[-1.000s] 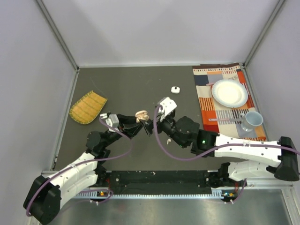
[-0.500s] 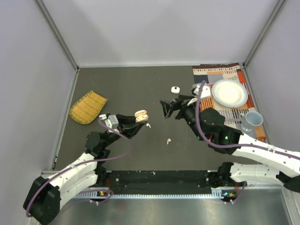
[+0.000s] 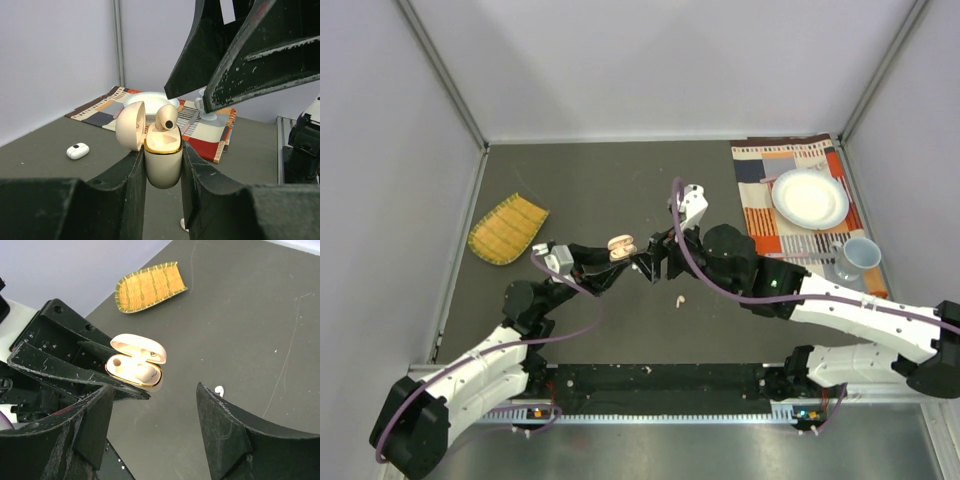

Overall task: Insert the wireless bluetooth earbuds into the charging case
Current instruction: Adjust the right earbud in the right side groove of the charging case.

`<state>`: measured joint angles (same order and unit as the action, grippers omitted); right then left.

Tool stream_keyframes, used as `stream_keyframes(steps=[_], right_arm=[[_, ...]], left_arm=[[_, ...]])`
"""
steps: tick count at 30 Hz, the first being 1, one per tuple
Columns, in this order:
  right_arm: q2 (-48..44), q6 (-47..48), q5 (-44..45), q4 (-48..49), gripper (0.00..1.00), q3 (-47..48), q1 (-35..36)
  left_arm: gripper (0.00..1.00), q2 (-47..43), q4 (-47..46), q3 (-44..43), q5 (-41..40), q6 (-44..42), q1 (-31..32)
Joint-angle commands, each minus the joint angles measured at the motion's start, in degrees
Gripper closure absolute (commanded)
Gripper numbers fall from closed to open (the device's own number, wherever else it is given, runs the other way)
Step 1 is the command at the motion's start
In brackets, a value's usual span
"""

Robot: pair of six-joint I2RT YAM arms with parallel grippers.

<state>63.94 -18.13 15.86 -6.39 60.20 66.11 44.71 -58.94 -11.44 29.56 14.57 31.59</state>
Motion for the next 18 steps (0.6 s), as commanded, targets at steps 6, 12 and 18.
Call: stream_keyframes(steps=[6, 12, 18], right_arm=[[2.2, -1.2, 1.6, -0.9, 0.4, 3.7, -0.1], [2.7, -0.4, 4.2, -1.0, 0.43, 4.0, -0.3], [2.3, -0.8, 3.4, 0.1, 0.43, 3.7, -0.2]], left_arm=[[1.0, -1.4, -2.1, -1.7, 1.5, -0.5, -0.1], [1.0, -2.1, -1.6, -1.9, 2.0, -0.8, -0.1], [1.0, -1.4, -1.7, -2.0, 2.3, -0.8, -0.1]])
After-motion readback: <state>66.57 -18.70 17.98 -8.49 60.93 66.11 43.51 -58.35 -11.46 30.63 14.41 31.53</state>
